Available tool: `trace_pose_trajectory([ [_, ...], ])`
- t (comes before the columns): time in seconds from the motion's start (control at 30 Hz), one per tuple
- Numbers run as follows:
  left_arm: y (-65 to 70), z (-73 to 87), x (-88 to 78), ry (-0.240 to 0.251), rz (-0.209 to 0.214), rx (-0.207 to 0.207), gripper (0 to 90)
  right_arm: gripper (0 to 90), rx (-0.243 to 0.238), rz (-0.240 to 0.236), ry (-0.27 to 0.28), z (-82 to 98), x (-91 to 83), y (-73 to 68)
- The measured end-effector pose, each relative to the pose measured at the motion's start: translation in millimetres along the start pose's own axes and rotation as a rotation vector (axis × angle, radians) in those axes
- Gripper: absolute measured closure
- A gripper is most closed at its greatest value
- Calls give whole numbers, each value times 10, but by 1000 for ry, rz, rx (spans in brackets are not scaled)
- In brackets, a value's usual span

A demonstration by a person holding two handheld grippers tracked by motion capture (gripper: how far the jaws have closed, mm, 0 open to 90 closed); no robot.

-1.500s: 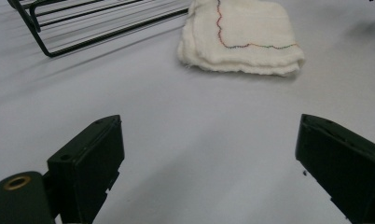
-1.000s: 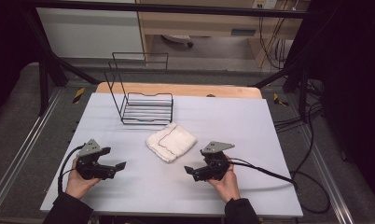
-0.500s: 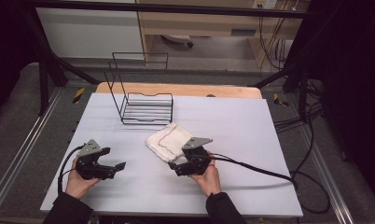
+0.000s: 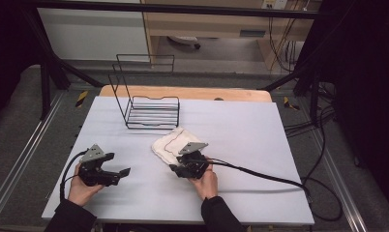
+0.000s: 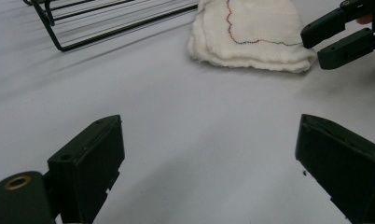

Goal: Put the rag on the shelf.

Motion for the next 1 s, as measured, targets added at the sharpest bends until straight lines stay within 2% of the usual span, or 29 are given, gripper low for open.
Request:
trace_pose_trajectory([
  [0.27, 6, -2, 2, -1, -1, 3, 79, 640, -22, 31, -12, 17, 70, 10],
  [0.57, 5, -3, -3, 0, -2, 4, 80, 817, -53, 99, -18, 42, 76, 31],
  [0.77, 2, -1, -7, 2, -3, 1, 80, 851, -69, 102, -25, 48, 31, 24],
  [1.0, 1, -1, -16, 4, -5, 3, 80, 879, -101, 96, -50, 62, -123, 13],
])
Point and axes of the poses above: each handheld gripper's, and its own axes: x roughly forward along the jaws, z roughly out of its underside, y roughly to its right, the point moved 6 cm from there along x, roughly forward along the jaws, and after that the axes turned 15 degrees about -y, right-handed, at the moved point
